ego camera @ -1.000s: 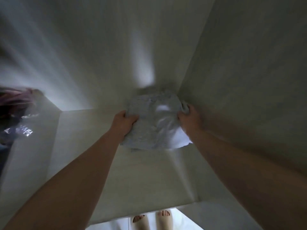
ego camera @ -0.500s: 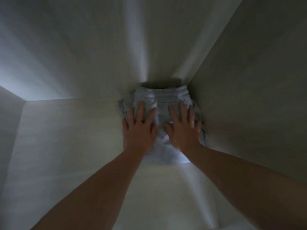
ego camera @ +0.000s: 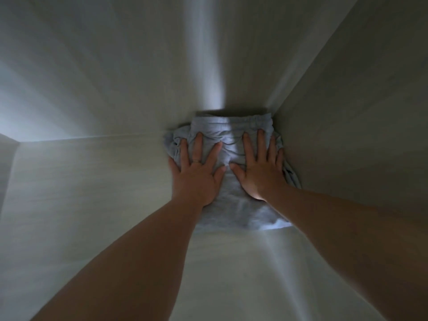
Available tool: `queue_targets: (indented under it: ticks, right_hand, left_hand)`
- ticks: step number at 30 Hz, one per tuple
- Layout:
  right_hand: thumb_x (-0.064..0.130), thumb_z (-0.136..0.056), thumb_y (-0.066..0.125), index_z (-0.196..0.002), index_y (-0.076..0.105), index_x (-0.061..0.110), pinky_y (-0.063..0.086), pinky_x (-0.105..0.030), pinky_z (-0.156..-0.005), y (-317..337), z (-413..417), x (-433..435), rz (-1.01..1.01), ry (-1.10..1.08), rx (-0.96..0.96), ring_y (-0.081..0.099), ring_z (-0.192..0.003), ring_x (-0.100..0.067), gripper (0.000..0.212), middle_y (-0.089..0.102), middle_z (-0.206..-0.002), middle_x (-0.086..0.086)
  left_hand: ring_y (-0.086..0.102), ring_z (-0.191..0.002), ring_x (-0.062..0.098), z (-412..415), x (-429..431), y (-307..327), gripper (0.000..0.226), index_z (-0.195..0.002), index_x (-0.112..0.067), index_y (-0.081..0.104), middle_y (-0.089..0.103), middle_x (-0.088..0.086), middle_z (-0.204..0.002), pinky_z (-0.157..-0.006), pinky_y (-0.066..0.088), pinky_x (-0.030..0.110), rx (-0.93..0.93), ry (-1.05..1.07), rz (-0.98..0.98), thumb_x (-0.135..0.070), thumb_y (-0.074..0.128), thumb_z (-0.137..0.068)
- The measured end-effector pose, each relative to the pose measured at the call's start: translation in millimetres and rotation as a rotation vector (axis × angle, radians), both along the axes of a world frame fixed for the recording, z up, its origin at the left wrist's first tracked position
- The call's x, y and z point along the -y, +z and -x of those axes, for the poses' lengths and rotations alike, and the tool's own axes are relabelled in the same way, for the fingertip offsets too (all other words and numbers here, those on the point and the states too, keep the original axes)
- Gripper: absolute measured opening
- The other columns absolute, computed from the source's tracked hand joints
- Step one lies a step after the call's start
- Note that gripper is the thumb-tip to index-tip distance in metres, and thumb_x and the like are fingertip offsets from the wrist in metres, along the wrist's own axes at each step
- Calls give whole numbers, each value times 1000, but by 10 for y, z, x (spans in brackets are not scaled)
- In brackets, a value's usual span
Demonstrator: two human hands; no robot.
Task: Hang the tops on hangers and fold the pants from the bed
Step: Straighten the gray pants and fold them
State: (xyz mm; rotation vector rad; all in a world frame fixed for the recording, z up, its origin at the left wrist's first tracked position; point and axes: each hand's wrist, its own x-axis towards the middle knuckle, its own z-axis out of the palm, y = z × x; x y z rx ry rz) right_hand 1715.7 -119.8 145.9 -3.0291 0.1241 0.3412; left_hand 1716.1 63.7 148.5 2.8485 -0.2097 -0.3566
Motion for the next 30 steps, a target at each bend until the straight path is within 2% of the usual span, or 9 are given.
queue_targets:
  ticks: [4,7,9,11,14,18,22,26,30]
  right_hand:
    - [69,-96,22,-155,-20,35,0,-59,-121,251,257,-18,75,33,-55,-12,-152,-38,80,-28,-164,-4]
    - [61,-99,34,-160,-2,32,4,-61,-119,390,727,-181,10,0,-93,-6,-153,-36,76,-18,-167,-5]
    - [60,-100,33,-160,2,33,4,-62,-119,476,1060,-293,-23,-7,-183,-4,-153,-35,72,-11,-168,-4]
    - [59,-102,29,-160,0,34,7,-63,-119,572,1401,-376,-36,-4,-280,-3,-154,-32,69,-8,-169,-2]
    - [56,-103,30,-160,1,34,10,-62,-120,774,1900,-443,-50,2,-372,-2,-154,-30,67,-9,-168,0]
    - [58,-103,29,-160,5,37,7,-58,-121,1069,2397,-471,-108,-10,-454,-5,-155,-28,65,-9,-169,4]
    - [59,-103,29,-160,7,39,5,-57,-122,1295,2833,-456,-125,-6,-447,-3,-155,-28,64,-6,-169,6]
    - [59,-103,28,-159,6,40,2,-56,-122,1461,3090,-421,-171,-12,-439,-5,-155,-26,63,-7,-169,7]
    - [58,-103,28,-159,6,40,2,-55,-121,1672,3319,-362,-221,64,-346,-5,-155,-25,63,-6,-169,7]
  left_hand:
    - [-15,-152,34,185,-31,129,64,-155,-52,-4,-26,-6,-165,-119,10,62,-50,-5,26,-65,24,-98]
    - [-9,-154,29,760,-59,192,64,-158,-44,7,-16,-5,-167,-119,15,56,-48,97,43,-59,28,-99]
    - [-7,-154,28,1207,-75,258,65,-159,-43,6,-15,-5,-168,-119,16,54,-95,150,64,-58,28,-100]
    - [-9,-154,27,1644,-97,364,67,-158,-42,1,-20,-5,-167,-120,16,55,-156,143,46,-57,30,-99]
    - [-7,-155,27,2226,-134,568,70,-158,-42,0,-16,-5,-167,-120,12,55,-236,166,27,-57,36,-99]
    - [-12,-154,30,2790,-214,833,67,-158,-41,-3,-17,-4,-167,-121,4,56,-299,282,25,-55,31,-102]
    - [-16,-153,32,3171,-296,1099,67,-158,-39,-7,-24,-3,-165,-121,1,56,-329,380,29,-55,27,-103]
    - [-18,-152,33,3436,-374,1366,66,-157,-39,-12,-27,-3,-164,-122,0,57,-255,343,10,-54,24,-104]
    - [-19,-152,33,3740,-425,1615,66,-157,-38,-13,-28,-3,-164,-122,-1,57,-168,351,-13,-55,22,-104]
